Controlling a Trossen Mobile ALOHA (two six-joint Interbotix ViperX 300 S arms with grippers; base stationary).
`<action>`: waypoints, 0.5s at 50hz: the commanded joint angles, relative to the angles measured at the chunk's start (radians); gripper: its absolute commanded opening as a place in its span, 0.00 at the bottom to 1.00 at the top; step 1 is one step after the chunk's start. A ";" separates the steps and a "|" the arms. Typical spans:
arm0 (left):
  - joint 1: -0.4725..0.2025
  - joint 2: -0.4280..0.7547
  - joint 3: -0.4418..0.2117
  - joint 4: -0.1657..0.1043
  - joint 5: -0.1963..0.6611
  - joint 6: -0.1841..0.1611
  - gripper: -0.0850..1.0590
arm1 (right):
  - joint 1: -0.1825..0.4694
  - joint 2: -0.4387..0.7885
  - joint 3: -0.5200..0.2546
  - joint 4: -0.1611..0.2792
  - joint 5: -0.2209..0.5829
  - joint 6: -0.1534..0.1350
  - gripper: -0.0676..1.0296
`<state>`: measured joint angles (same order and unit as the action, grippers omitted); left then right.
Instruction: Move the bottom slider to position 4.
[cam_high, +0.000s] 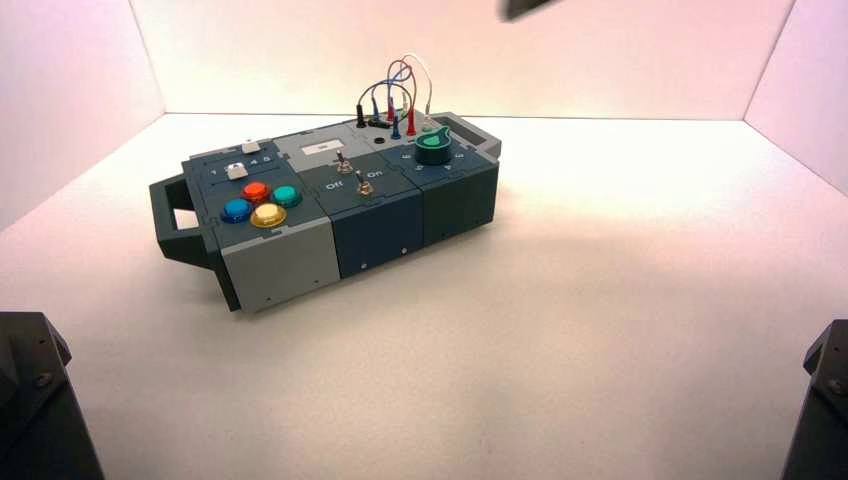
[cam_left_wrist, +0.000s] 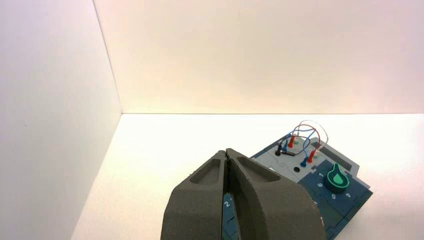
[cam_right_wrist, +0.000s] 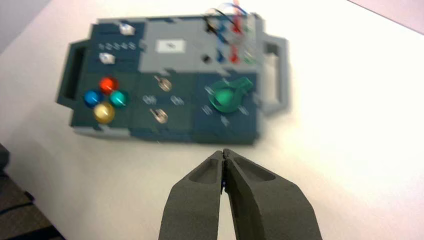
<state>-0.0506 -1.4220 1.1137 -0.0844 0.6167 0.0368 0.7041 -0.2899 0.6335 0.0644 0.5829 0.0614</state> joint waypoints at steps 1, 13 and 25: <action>0.005 0.005 -0.011 -0.002 -0.011 -0.003 0.05 | 0.057 0.109 -0.143 0.005 0.031 -0.008 0.04; 0.005 0.003 -0.011 0.000 -0.011 -0.003 0.05 | 0.167 0.328 -0.337 0.012 0.121 -0.009 0.04; 0.005 -0.009 -0.011 -0.003 -0.011 -0.003 0.05 | 0.229 0.488 -0.479 0.043 0.184 -0.018 0.04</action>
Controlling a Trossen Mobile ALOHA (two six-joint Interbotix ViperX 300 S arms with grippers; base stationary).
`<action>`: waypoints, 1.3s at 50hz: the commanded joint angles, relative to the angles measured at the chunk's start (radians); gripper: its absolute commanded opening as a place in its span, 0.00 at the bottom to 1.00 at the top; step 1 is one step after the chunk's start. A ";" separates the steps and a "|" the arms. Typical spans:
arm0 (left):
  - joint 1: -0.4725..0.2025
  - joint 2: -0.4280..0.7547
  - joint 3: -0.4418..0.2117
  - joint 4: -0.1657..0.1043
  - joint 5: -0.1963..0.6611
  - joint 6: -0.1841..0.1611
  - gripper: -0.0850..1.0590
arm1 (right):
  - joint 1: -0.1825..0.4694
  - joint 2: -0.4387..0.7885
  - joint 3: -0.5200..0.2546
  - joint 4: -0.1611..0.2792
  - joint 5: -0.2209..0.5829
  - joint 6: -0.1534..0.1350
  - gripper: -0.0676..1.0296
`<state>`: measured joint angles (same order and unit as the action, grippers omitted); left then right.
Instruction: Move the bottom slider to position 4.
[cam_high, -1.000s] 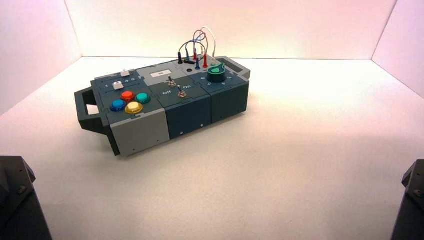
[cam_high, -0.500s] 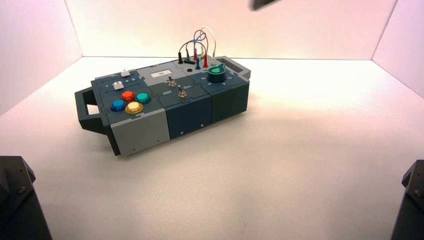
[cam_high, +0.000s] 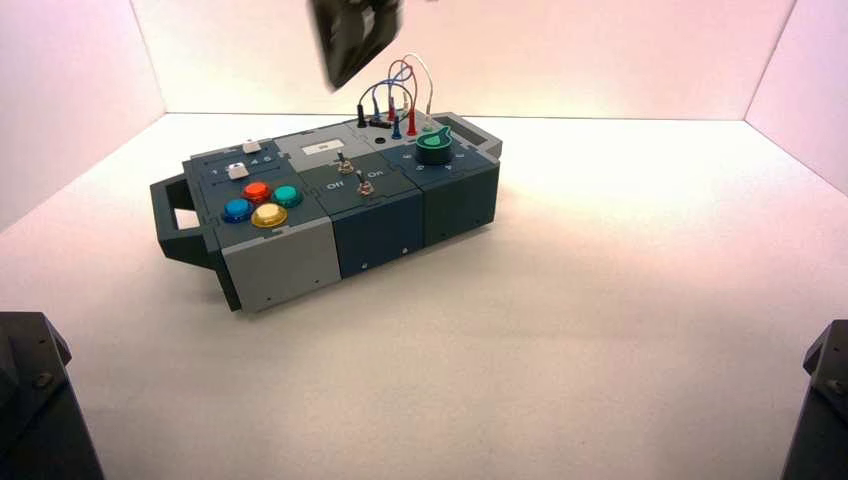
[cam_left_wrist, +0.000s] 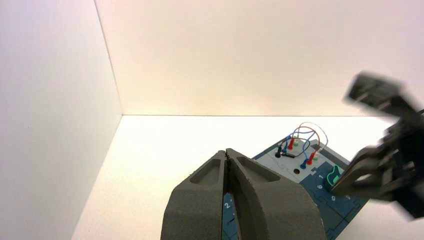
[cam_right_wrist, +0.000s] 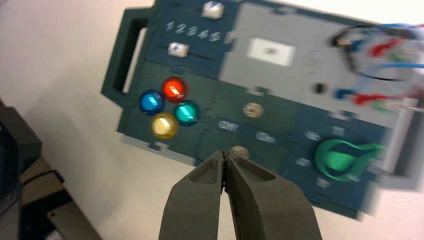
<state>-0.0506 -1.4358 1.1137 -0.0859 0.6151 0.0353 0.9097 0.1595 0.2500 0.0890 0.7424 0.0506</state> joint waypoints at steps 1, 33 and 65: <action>0.005 0.003 -0.011 -0.002 -0.009 -0.002 0.05 | 0.026 0.052 -0.114 0.021 0.034 -0.011 0.04; 0.006 0.021 -0.008 -0.002 -0.009 -0.002 0.05 | 0.058 0.407 -0.601 0.126 0.284 -0.049 0.04; 0.005 0.021 -0.008 -0.002 -0.006 -0.002 0.05 | 0.083 0.509 -0.723 0.155 0.325 -0.052 0.04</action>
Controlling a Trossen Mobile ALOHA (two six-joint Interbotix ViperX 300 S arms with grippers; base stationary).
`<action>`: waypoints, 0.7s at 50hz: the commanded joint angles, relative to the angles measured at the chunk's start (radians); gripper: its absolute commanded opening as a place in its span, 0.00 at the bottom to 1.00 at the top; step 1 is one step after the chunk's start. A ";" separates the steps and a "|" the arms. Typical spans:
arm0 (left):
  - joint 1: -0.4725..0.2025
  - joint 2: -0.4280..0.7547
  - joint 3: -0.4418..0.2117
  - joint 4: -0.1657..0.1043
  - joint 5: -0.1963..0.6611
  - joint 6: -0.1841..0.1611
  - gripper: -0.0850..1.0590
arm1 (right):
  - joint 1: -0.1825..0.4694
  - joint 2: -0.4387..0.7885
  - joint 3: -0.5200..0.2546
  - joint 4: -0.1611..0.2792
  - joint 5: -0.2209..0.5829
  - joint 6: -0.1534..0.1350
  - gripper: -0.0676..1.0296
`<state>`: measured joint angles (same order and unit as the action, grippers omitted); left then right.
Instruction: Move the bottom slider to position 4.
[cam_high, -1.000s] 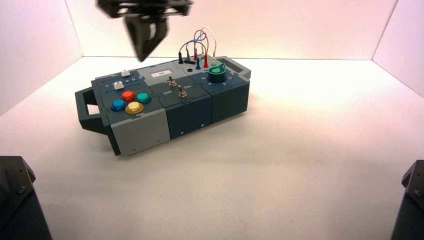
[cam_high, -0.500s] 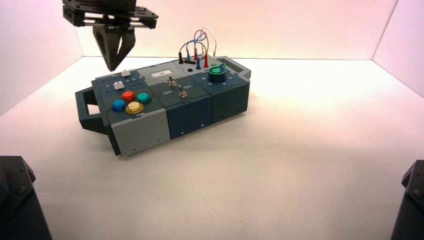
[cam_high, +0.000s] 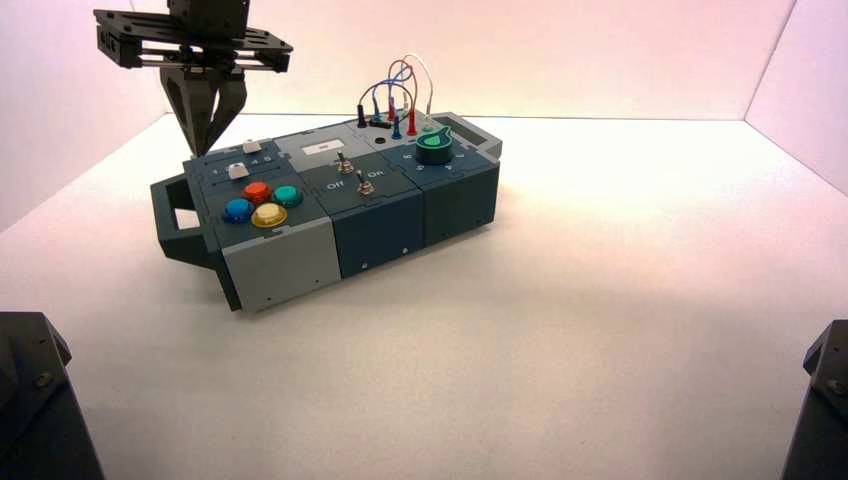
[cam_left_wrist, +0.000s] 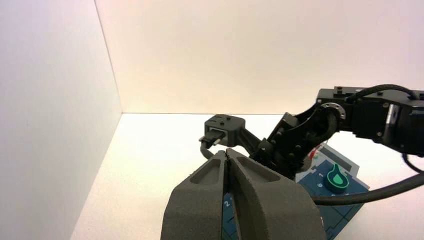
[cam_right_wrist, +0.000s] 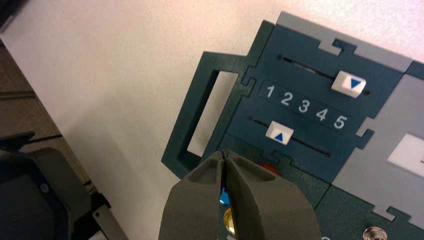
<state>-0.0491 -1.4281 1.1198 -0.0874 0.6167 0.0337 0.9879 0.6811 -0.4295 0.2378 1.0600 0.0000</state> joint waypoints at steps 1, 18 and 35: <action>0.003 0.014 -0.015 0.000 -0.008 0.000 0.05 | 0.005 -0.011 -0.044 0.005 0.006 -0.002 0.04; 0.003 0.012 -0.015 0.000 -0.008 0.000 0.05 | -0.002 0.014 -0.057 0.003 0.003 0.002 0.04; 0.003 0.012 -0.015 -0.002 -0.008 0.000 0.05 | -0.017 0.037 -0.072 0.000 -0.003 0.002 0.04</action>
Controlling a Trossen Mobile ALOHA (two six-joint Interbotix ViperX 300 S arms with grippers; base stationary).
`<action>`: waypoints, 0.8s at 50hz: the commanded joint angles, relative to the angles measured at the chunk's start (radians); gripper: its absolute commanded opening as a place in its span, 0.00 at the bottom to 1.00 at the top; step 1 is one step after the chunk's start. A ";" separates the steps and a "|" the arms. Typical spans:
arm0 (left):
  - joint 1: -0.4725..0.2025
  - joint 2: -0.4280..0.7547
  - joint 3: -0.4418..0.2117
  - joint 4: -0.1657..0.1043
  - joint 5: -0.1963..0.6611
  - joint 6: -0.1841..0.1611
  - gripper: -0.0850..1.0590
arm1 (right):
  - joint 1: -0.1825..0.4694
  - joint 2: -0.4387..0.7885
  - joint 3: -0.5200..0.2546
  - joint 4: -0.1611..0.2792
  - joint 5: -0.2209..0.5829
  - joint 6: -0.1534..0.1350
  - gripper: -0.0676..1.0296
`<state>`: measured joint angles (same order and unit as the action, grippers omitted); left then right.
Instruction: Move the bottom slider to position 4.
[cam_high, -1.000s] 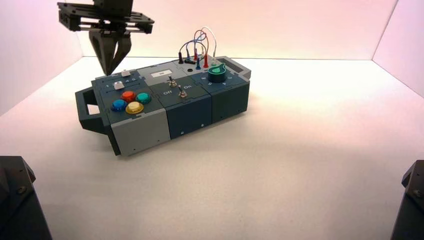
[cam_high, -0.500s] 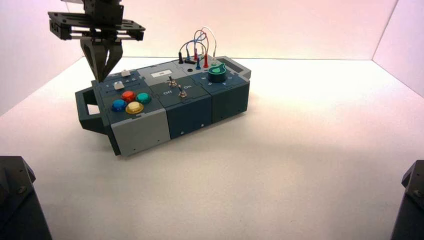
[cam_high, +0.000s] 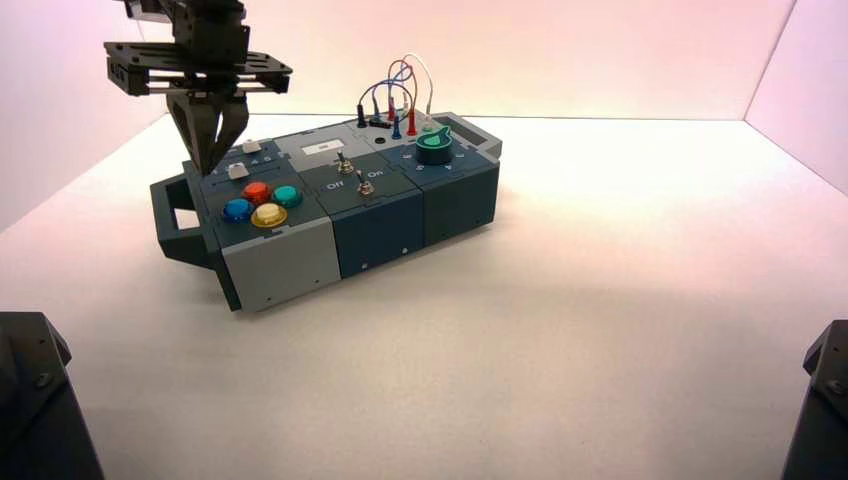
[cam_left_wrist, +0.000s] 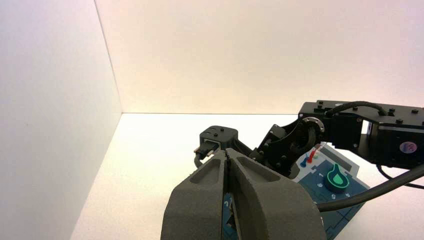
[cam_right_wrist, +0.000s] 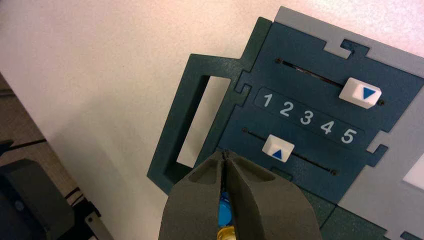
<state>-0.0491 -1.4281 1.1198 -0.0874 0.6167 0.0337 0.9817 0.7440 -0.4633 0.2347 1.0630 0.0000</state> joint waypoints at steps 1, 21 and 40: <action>0.003 0.012 -0.015 0.000 -0.008 0.000 0.05 | -0.014 -0.025 -0.038 0.002 -0.006 0.002 0.04; 0.003 0.011 -0.015 -0.002 -0.008 0.002 0.05 | -0.038 -0.009 -0.066 0.002 -0.005 0.002 0.04; 0.003 0.012 -0.015 0.000 -0.008 0.002 0.05 | -0.037 0.003 -0.067 0.006 -0.005 0.002 0.04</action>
<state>-0.0491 -1.4281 1.1198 -0.0874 0.6151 0.0337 0.9434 0.7762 -0.5016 0.2347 1.0630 0.0000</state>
